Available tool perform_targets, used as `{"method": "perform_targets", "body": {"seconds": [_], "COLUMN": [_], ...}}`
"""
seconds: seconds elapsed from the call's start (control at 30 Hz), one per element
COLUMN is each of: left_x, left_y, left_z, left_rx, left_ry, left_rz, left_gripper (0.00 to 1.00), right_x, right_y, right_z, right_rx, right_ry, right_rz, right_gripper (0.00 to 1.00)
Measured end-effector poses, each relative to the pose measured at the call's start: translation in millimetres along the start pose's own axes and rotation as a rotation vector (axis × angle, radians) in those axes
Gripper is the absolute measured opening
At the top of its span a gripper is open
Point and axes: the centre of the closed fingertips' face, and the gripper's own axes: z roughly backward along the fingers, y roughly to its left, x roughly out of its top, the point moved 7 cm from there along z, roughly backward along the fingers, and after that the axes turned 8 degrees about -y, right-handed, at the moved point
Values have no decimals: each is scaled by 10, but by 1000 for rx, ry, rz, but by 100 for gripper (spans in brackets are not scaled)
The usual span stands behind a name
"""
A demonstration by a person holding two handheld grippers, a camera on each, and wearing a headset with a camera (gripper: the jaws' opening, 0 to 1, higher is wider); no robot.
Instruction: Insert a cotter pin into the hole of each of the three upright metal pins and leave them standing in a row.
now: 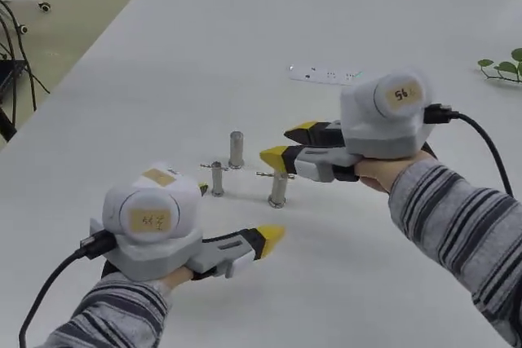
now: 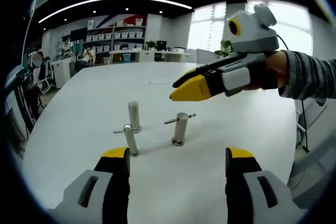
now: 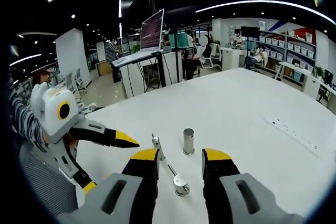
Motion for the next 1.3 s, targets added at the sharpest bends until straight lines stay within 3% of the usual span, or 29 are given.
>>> {"method": "perform_targets", "body": {"seconds": [0.2,0.3,0.47,0.7,0.93,1.07,1.17,1.3], "left_x": [35,23,30,21,-15,-22,-50,-37], "left_y": [56,85,129,164,193,213,219,212], "left_z": [45,61,105,111,111,111,108,99], "left_rx": [-3,3,4,-4,12,17,15,11], "left_ry": [-49,-39,-53,-43,-42,-39,-14,-23], "left_rz": [31,51,57,-2,10,11,18,5], "left_gripper": [84,89,94,99,99,99,95,97], "right_x": [14,6,-19,-148,-194,-214,-224,-210], "right_y": [21,-7,-22,-139,-124,-85,-74,-40], "right_z": [-266,-394,-586,-919,-1051,-1042,-1021,-1003], "right_rx": [10,-12,-1,-12,-20,-26,-35,-22], "right_ry": [19,46,79,133,164,188,195,199], "right_rz": [-17,-13,-28,-71,-62,-34,-29,12], "right_gripper": [29,31,31,28,20,14,11,10]}}
